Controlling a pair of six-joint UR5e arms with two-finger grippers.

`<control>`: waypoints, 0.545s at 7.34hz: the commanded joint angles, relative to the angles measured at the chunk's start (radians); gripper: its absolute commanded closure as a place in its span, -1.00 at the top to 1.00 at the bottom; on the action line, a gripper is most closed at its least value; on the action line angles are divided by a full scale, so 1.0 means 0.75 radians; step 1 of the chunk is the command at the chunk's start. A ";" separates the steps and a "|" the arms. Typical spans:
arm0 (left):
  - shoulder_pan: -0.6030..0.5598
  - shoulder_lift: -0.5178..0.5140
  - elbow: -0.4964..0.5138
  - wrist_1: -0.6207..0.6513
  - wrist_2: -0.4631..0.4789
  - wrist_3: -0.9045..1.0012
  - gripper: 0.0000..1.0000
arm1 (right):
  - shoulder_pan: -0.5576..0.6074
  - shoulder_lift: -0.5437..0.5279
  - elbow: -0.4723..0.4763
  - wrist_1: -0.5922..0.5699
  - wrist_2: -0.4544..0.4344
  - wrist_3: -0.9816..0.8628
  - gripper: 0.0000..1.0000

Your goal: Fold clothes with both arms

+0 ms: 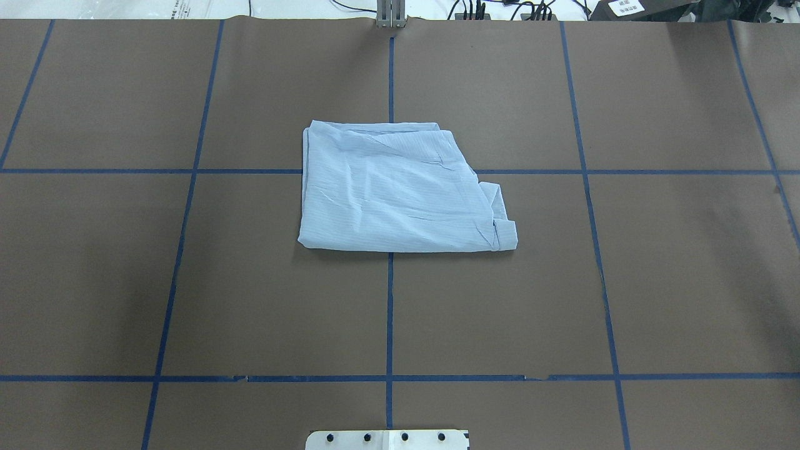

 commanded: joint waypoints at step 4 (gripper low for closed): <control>-0.004 0.242 -0.138 0.058 -0.002 0.016 1.00 | 0.060 -0.100 0.063 0.100 0.003 -0.128 1.00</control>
